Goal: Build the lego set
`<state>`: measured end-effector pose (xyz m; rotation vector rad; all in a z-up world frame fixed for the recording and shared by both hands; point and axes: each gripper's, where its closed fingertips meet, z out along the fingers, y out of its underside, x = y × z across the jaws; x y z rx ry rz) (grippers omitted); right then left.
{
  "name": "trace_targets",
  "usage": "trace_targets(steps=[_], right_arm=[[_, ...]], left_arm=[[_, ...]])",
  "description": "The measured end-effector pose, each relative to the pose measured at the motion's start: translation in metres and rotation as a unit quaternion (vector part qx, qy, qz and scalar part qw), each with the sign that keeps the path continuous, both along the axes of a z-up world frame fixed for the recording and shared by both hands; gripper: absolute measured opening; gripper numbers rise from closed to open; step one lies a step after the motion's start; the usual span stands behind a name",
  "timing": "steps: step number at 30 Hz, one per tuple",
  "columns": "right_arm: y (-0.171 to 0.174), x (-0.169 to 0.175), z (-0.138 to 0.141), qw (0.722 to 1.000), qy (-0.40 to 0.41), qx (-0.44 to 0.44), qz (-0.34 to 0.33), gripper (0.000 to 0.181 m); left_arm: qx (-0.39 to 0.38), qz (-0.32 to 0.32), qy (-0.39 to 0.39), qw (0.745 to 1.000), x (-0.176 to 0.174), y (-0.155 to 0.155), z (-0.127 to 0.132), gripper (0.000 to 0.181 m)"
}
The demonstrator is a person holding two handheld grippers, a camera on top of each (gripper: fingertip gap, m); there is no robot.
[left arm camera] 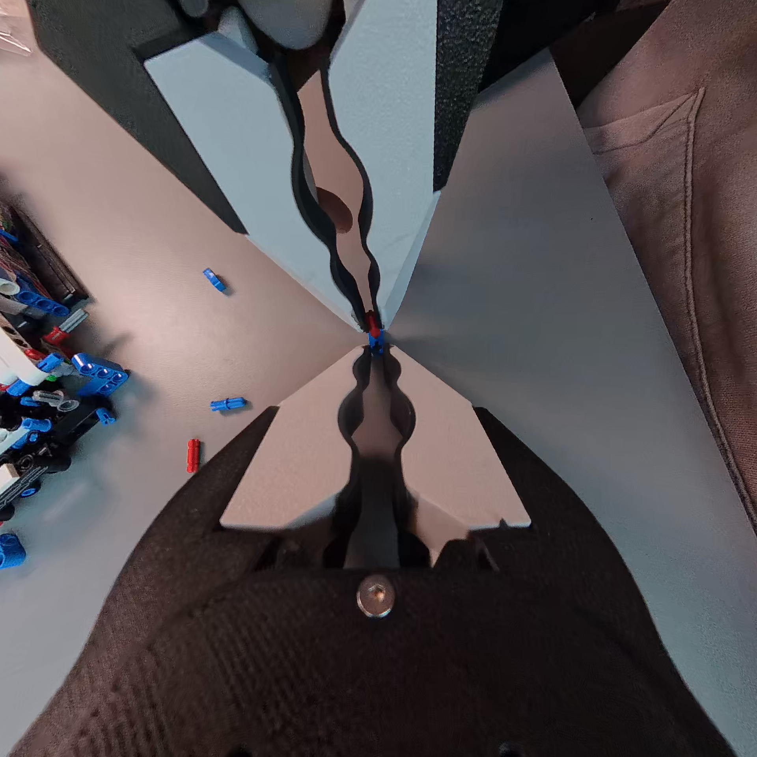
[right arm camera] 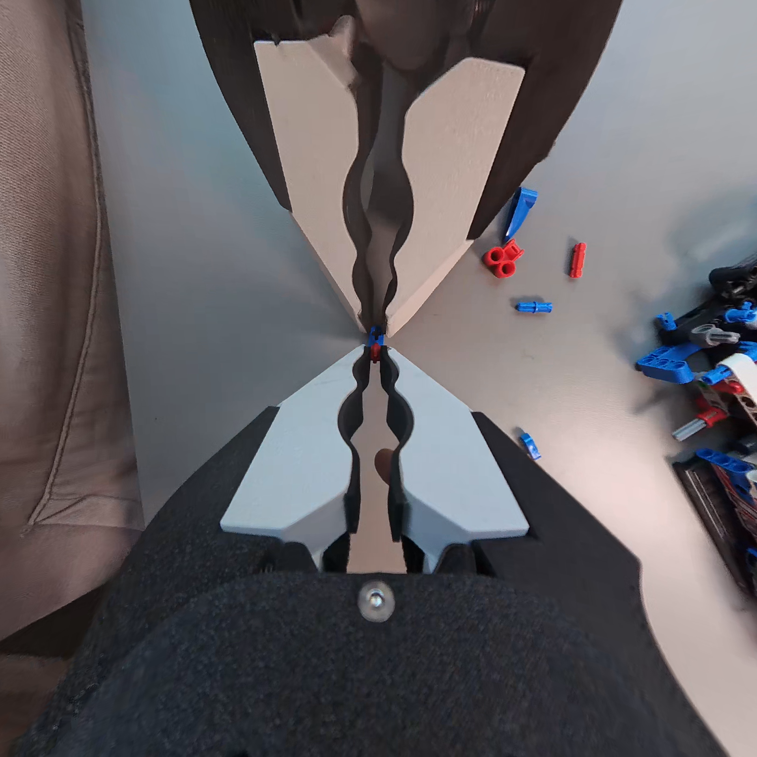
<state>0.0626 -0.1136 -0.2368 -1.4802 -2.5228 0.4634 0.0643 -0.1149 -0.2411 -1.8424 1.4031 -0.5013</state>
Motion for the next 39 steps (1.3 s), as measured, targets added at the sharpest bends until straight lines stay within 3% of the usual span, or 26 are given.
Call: trace_targets(steps=[7, 25, 39], right_arm=[[0.0024, 0.0021, -0.0018, 0.999, -0.028, 0.013, 0.041, 0.001], [0.0014, -0.0038, -0.0035, 0.995, -0.028, 0.029, 0.093, 0.001], [0.0004, -0.0059, -0.0054, 0.997, -0.011, 0.022, 0.07, 0.001]], left_arm=[[0.037, -0.047, 0.008, 0.998, -0.0012, 0.0001, 0.0007, 0.0], [0.027, -0.031, 0.006, 0.999, -0.0047, 0.0034, 0.0008, 0.003], [0.022, -0.029, 0.005, 0.999, -0.0061, 0.0035, 0.0006, 0.002]])
